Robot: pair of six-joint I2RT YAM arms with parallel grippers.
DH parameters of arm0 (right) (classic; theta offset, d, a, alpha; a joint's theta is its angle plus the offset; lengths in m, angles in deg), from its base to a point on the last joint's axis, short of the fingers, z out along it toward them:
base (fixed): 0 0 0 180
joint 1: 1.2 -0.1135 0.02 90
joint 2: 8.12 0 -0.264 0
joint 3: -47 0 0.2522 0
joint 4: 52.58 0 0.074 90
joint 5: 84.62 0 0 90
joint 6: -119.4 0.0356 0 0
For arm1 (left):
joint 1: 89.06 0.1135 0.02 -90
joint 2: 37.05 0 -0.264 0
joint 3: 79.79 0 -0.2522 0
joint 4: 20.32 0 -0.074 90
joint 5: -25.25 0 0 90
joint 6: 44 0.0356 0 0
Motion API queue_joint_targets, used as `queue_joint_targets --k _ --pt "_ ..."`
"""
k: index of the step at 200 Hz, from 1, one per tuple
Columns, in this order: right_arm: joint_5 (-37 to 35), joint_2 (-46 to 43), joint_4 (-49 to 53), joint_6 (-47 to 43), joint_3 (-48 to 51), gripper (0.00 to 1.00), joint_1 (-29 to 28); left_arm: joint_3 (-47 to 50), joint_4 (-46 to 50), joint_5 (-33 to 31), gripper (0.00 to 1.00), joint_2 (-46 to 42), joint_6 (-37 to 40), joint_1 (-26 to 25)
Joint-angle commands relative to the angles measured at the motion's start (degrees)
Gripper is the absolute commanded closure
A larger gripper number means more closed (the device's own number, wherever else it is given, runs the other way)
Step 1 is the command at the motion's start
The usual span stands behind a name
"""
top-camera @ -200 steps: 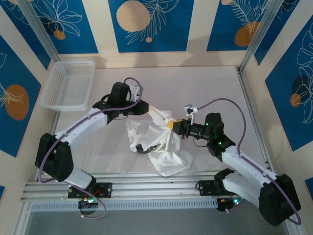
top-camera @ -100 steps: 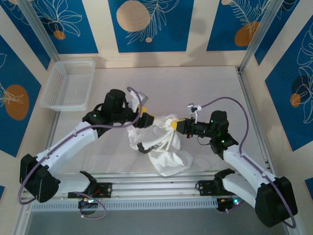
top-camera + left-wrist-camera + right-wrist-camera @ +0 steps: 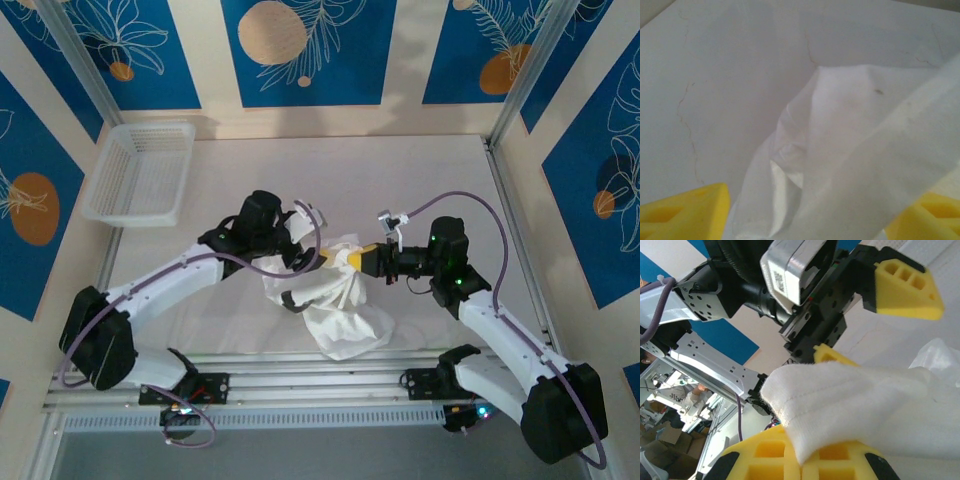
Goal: Fold the inside-out t-shirt
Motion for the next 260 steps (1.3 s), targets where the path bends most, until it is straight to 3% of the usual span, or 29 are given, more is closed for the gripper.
queue_joint_targets --k 1,10,14,24,33,59,91,121,167,174,192,207,217,239,260 --pt "1.53 -0.16 0.76 -0.54 -1.91 1.0 0.15 -0.71 -7.19 -0.2 0.32 0.97 -3.66 0.11" --pt "1.36 -0.27 0.88 -0.36 -1.61 1.0 0.19 -0.79 -8.19 -0.78 0.44 1.38 -4.85 0.11" --pt "1.15 -0.33 0.88 -0.23 -1.45 1.0 0.15 -0.84 -8.6 -0.82 0.55 1.54 -5.57 0.13" --pt "0.19 -0.55 0.85 0.19 -0.52 1.0 0.12 -1.4 -8.98 -0.78 1.0 1.62 -7.64 0.22" --pt "-1.13 -0.84 0.78 0.64 0.92 0.96 0.06 -2.25 -8.79 -0.07 1.0 1.59 -9.98 0.2" --pt "-8.73 -3.93 4.08 0.13 6.79 0.64 -0.07 -4.97 -7.38 6.5 1.0 2.57 -18.02 0.15" --pt "-15.12 -15.77 9.17 -4.52 8.08 0.46 -2.47 -1.49 -13.04 9.86 1.0 2.55 -25.26 -0.52" --pt "-30.16 -22.81 16.1 -13.85 5.26 0.42 -8.78 -0.88 -13.11 11.92 1.0 4.29 -26.14 -2.1" --pt "-52.26 -21.5 17.89 -21.55 4.06 0.4 -17.15 -2.97 -12.53 11.01 1.0 6.5 -25.82 -5.64" --pt "-55.69 -21.19 18.39 -20.75 4.07 0.4 -17.3 -3.09 -12.26 9.89 0.93 6.34 -25.54 -6.07" --pt "-61.87 -20.73 21.76 -19.53 3.35 0.4 -17.3 -1.06 -13.37 5.4 0.48 3.45 -25.07 -6.12" --pt "-66.14 -20.51 26.42 -17.79 1.76 0.4 -17.19 1.92 -15.04 0.76 0.28 -1.29 -24.21 -6.05" --pt "-65.73 -20.18 28.91 -18.35 0.47 0.4 -17.21 3.6 -15.63 -1.83 0.22 -4.89 -24.01 -5.86" --pt "-62.69 -17.09 34.47 -18.26 -3.72 0.42 -17.46 6.3 -15.56 -6.09 0.2 -10.55 -24.91 -5.28" --pt "-64.43 -10.64 41.11 -16.02 -10.29 0.43 -19.06 8.1 -13.01 -12.91 0.18 -13.51 -29.06 -4.05"
